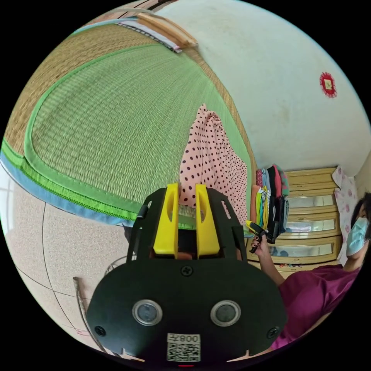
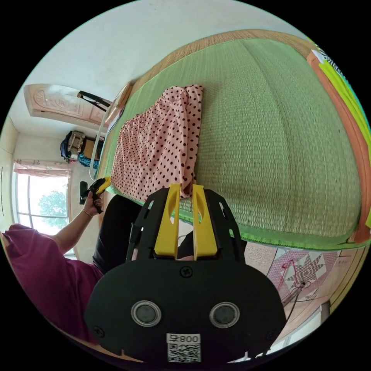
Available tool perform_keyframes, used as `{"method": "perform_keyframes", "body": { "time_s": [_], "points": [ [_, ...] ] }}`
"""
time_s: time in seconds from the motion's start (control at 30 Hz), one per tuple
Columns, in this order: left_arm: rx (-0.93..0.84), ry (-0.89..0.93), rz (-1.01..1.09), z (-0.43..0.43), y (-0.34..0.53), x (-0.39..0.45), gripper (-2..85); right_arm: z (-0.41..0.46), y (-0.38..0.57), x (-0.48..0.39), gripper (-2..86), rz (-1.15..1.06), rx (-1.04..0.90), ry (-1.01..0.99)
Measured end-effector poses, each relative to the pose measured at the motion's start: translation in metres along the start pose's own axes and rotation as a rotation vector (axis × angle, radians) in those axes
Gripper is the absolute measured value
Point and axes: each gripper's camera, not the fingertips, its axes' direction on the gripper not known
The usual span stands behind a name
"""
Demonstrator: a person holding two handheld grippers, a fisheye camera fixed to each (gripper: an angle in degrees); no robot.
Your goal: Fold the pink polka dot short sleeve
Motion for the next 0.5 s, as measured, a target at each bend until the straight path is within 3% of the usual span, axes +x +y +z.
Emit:
{"method": "perform_keyframes", "body": {
  "time_s": [0.5],
  "points": [
    [-0.003,-0.056,-0.013,0.002,0.025,0.049,1.0,0.000,0.032,0.008,0.2,0.002,-0.038,-0.086]
  ]
}}
